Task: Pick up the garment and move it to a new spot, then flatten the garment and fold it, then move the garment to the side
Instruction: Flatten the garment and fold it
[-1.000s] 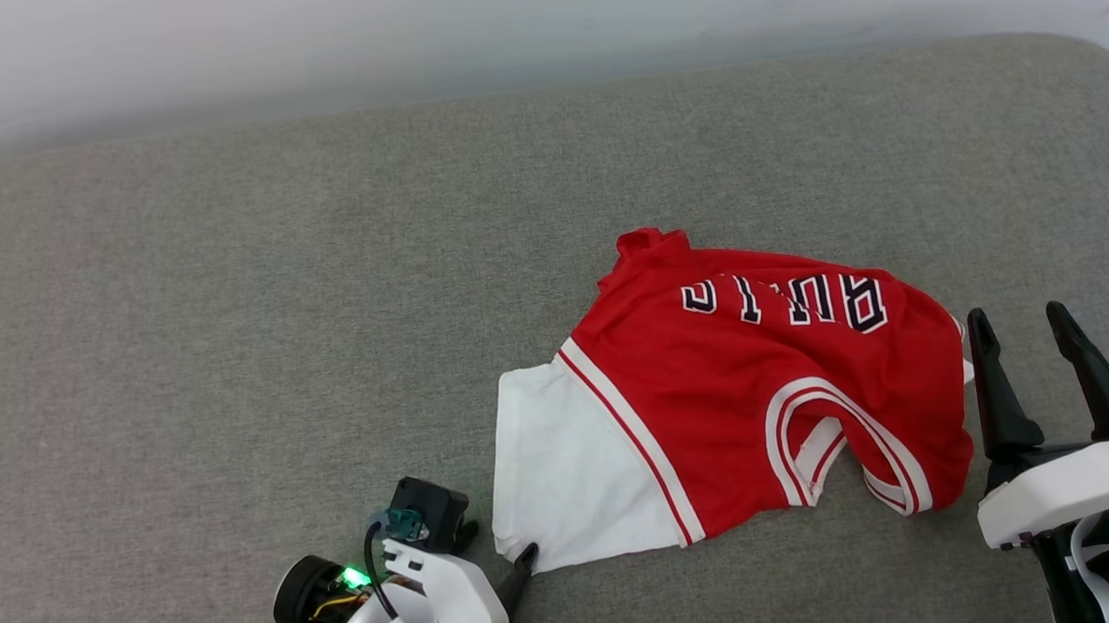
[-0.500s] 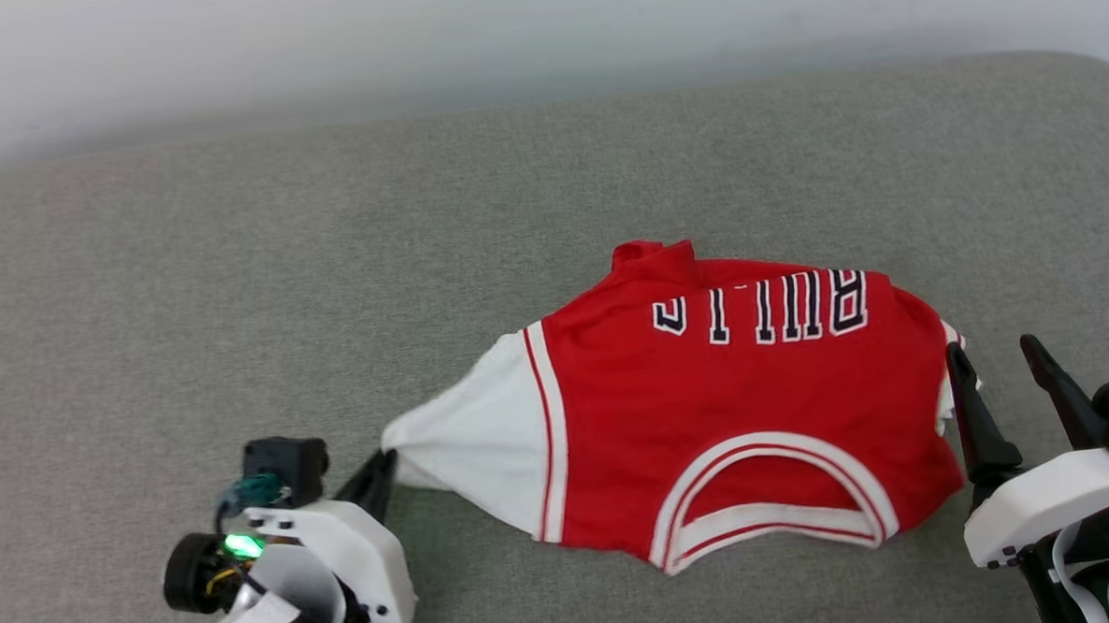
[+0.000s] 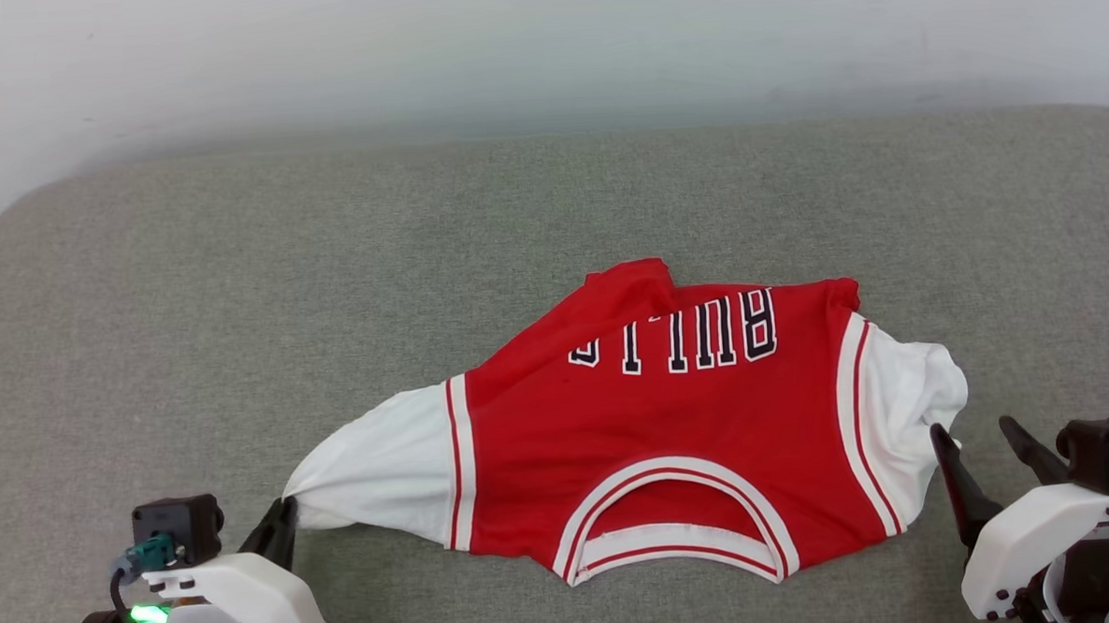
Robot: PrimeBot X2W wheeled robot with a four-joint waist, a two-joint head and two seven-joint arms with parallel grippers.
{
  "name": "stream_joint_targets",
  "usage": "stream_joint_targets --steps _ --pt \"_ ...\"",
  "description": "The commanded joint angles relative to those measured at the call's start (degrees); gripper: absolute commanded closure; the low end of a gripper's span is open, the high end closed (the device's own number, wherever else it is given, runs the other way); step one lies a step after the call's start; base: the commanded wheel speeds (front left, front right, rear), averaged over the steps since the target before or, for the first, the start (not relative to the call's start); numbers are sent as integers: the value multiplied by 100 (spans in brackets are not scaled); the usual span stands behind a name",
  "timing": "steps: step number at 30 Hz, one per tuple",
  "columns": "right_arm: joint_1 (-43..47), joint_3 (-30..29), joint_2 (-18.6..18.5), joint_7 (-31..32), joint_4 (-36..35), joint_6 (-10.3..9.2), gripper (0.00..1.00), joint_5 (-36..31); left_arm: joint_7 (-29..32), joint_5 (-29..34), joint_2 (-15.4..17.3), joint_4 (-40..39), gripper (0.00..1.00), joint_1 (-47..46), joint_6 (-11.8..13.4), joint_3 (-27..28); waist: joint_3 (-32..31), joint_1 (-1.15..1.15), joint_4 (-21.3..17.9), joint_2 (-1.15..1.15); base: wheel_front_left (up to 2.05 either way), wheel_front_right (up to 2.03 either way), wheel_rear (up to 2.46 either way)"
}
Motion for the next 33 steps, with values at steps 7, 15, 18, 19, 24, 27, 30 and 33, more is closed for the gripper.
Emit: stream_joint_targets --steps 7,15,18,19,24,27,30,33 --pt "36 -82 -184 649 -59 -4 0 -58 -778 77 -103 28 0 32 -363 -215 -77 0 246 0 0 0 0" --pt "-193 62 -723 2137 22 -6 0 -202 -1188 196 -199 -220 0 -85 -467 -398 -11 0 549 0 0 0 0" --pt "-326 17 -776 2554 184 -5 0 -232 -1198 216 -196 -270 0 -140 -471 -447 52 0 643 0 0 0 0" --pt "-386 -14 -792 2643 245 -4 0 -250 -1198 220 -193 -281 0 -162 -473 -455 76 0 667 0 0 0 0" --pt "-654 -5 -850 2800 573 -5 0 -254 -1184 223 -195 -325 0 -216 -466 -492 215 0 778 0 0 0 0" --pt "-794 -19 -846 2826 786 -5 0 -218 -1180 237 -181 -347 0 -267 -448 -506 310 0 826 0 0 0 0" --pt "-891 -2 -800 2902 1087 -5 84 -179 -1165 244 -153 -345 0 -307 -450 -532 407 0 863 0 0 0 0" --pt "-923 -117 -756 2849 1219 -7 100 -99 -1172 258 -163 -322 0 -312 -443 -567 415 0 869 0 0 0 0"
